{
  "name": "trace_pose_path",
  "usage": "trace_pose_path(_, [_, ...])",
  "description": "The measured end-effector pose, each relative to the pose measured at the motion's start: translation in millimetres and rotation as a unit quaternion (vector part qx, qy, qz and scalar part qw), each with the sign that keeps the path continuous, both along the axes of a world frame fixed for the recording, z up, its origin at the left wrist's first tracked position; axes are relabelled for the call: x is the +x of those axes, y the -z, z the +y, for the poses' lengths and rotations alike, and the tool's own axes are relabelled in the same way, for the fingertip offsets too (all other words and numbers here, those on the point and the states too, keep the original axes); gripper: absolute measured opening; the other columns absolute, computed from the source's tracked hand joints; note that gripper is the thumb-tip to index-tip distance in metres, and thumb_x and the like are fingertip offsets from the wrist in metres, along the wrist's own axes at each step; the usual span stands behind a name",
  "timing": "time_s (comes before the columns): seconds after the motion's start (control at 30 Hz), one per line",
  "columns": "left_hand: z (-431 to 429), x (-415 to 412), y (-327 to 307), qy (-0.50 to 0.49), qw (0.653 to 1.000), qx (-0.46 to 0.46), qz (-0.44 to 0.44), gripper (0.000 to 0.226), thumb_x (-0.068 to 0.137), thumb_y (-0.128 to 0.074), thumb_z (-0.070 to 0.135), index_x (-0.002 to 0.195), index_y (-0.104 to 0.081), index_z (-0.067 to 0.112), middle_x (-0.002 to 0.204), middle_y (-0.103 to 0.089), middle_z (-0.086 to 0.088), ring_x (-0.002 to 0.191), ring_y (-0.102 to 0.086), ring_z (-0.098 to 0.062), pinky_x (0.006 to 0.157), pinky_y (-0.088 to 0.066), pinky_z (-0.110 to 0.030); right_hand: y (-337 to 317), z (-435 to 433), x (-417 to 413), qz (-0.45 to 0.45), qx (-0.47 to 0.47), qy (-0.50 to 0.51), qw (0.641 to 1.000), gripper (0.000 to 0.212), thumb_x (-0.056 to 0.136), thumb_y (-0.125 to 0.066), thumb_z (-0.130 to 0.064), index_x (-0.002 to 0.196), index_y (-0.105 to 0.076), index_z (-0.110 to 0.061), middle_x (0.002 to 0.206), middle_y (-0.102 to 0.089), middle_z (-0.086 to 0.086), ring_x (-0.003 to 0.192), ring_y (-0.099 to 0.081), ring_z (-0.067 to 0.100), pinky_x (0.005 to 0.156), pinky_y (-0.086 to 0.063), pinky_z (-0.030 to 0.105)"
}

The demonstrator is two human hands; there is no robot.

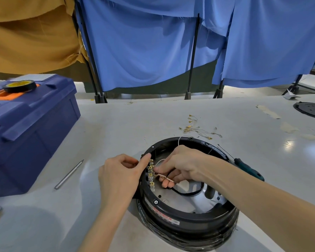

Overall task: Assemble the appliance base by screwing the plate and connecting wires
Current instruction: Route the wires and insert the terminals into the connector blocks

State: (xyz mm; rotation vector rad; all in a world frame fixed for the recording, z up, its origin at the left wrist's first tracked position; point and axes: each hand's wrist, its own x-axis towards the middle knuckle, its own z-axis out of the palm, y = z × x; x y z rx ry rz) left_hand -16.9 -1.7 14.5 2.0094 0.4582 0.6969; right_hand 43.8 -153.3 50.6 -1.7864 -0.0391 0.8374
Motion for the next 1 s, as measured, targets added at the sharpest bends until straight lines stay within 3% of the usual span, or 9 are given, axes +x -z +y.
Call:
trace_pose_path(0.1, [3.3, -2.3, -3.5, 0.003, 1.000, 0.015, 0.008, 0.037, 0.059, -0.081, 0.062, 0.052, -0.069, 0.028, 0.047, -0.062, 0.015, 0.063, -0.065, -0.012, 0.070, -0.054, -0.036, -1.7, 1.1, 2.6, 0.015, -0.006, 0.000, 1.000, 0.019, 0.085, -0.070, 0.002, 0.101, -0.066, 0.012, 0.070, -0.066, 0.019, 0.055, -0.065, 0.024, 0.047, -0.051, 0.026])
trace_pose_path(0.3, [5.3, -3.5, -5.0, 0.019, 1.000, 0.014, 0.020, 0.030, 0.060, -0.084, 0.053, 0.053, -0.072, 0.026, 0.048, -0.062, 0.020, 0.063, -0.066, -0.014, 0.067, -0.054, -0.035, -3.0, 2.5, 2.9, 0.005, -0.020, -0.009, 1.000, 0.007, 0.086, -0.067, 0.005, 0.091, -0.065, 0.010, 0.059, -0.067, 0.017, 0.047, -0.066, 0.022, 0.041, -0.050, 0.021])
trace_pose_path(0.5, [4.2, -3.7, -4.4, 0.016, 0.999, 0.024, 0.039, 0.032, 0.064, -0.080, 0.054, 0.048, -0.069, 0.029, 0.045, -0.060, 0.019, 0.077, -0.065, -0.027, 0.073, -0.054, -0.039, -1.2, 1.3, -0.8, -0.015, -0.016, -0.006, 1.000, 0.026, 0.090, -0.063, 0.005, 0.111, -0.059, 0.019, 0.069, -0.064, 0.021, 0.048, -0.065, 0.022, 0.042, -0.051, 0.022])
trace_pose_path(0.63, [2.6, -4.2, -3.9, 0.019, 0.998, 0.035, 0.047, 0.035, 0.067, -0.078, 0.054, 0.045, -0.066, 0.029, 0.042, -0.058, 0.015, 0.081, -0.062, -0.033, 0.073, -0.053, -0.041, -0.2, 1.9, -1.8, -0.020, -0.015, -0.005, 1.000, 0.027, 0.091, -0.060, 0.006, 0.114, -0.055, 0.019, 0.071, -0.063, 0.023, 0.046, -0.065, 0.022, 0.041, -0.052, 0.023])
trace_pose_path(0.87, [-2.3, -3.7, -3.1, 0.018, 0.999, 0.040, 0.028, 0.036, 0.070, -0.077, 0.051, 0.046, -0.065, 0.027, 0.043, -0.059, 0.012, 0.075, -0.062, -0.034, 0.072, -0.051, -0.040, 1.4, 3.8, -2.0, -0.003, -0.006, 0.004, 1.000, 0.017, 0.086, -0.072, -0.005, 0.092, -0.064, 0.009, 0.063, -0.066, 0.017, 0.044, -0.063, 0.018, 0.042, -0.050, 0.021])
trace_pose_path(1.0, [-2.7, -4.4, -2.4, 0.015, 0.999, 0.041, 0.024, 0.036, 0.070, -0.076, 0.051, 0.045, -0.065, 0.028, 0.042, -0.058, 0.011, 0.074, -0.062, -0.034, 0.071, -0.051, -0.040, 1.1, 4.5, -1.1, 0.023, 0.009, 0.012, 1.000, 0.008, 0.087, -0.069, -0.001, 0.085, -0.065, 0.006, 0.060, -0.065, 0.013, 0.042, -0.059, 0.013, 0.040, -0.047, 0.019])
